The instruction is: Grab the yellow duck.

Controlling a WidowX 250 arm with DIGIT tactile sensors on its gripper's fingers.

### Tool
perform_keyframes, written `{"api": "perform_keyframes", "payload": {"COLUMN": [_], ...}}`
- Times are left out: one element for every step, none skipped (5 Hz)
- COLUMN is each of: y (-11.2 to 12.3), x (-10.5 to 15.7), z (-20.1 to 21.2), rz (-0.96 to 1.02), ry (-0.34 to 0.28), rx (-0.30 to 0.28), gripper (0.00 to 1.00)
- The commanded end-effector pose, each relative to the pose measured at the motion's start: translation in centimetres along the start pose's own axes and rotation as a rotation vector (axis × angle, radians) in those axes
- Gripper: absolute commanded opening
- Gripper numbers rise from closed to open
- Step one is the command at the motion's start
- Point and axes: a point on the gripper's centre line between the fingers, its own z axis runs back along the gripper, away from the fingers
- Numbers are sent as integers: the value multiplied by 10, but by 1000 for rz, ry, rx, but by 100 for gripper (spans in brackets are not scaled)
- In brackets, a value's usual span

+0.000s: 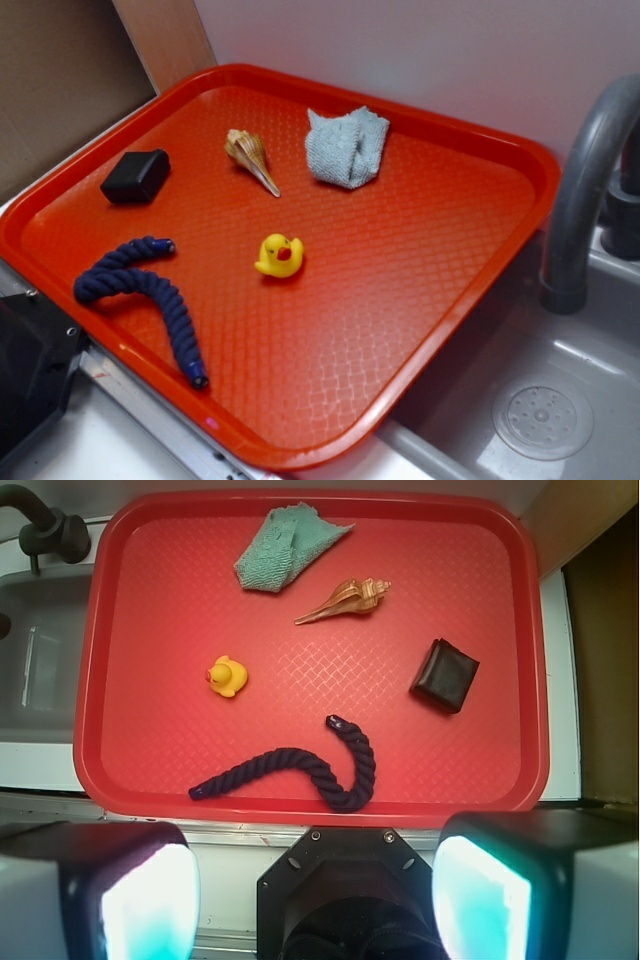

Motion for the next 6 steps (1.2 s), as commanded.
{"api": "perform_keyframes", "payload": {"y": [0,-10,-22,-44,-80,-94], "x": [0,17,31,47,65,71], "z": [0,-30,-49,-74,-117,-152], "rz": [0,-134,-231,-325,-500,-558], "ry": [0,-111,-157,-194,-132,-74], "rx": [0,-12,-49,-87,-112,-92], "gripper": [100,100,100,100,100,100]}}
